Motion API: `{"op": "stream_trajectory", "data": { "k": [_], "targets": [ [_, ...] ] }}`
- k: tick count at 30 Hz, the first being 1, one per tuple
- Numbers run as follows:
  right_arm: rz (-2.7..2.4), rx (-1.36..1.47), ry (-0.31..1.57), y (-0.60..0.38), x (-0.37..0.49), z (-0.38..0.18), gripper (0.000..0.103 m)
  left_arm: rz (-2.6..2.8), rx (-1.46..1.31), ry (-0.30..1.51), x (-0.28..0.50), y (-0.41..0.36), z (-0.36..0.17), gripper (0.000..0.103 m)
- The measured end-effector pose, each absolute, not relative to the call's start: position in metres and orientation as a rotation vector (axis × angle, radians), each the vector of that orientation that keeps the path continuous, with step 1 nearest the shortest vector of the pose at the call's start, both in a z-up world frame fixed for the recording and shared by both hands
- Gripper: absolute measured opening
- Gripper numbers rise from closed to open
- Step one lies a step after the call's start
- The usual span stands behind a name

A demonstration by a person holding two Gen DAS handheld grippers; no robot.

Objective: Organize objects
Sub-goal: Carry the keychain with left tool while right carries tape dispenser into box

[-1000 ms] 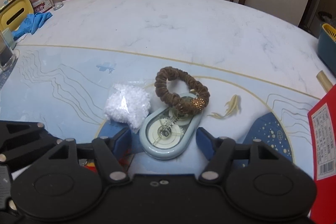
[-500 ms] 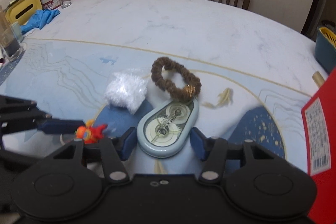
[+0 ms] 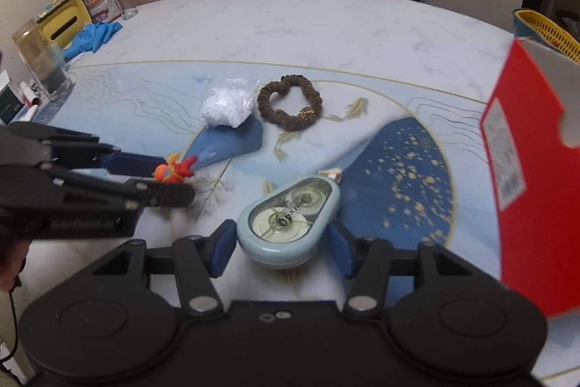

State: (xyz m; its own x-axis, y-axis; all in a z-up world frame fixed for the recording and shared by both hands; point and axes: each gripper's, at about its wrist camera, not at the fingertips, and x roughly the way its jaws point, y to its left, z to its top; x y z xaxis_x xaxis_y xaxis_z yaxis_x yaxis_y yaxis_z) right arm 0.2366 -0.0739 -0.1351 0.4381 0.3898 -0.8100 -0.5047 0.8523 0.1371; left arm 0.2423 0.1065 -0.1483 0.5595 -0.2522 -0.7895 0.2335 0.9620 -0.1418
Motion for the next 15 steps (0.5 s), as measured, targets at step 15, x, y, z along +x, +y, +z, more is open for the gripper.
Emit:
{"op": "stream_trajectory", "data": {
  "k": [15],
  "targets": [
    [0.579,-0.089,0.823,-0.14,0.195,-0.071,0.053,-0.358,-0.049,0.867,0.236,0.047,-0.09,0.038]
  ]
}}
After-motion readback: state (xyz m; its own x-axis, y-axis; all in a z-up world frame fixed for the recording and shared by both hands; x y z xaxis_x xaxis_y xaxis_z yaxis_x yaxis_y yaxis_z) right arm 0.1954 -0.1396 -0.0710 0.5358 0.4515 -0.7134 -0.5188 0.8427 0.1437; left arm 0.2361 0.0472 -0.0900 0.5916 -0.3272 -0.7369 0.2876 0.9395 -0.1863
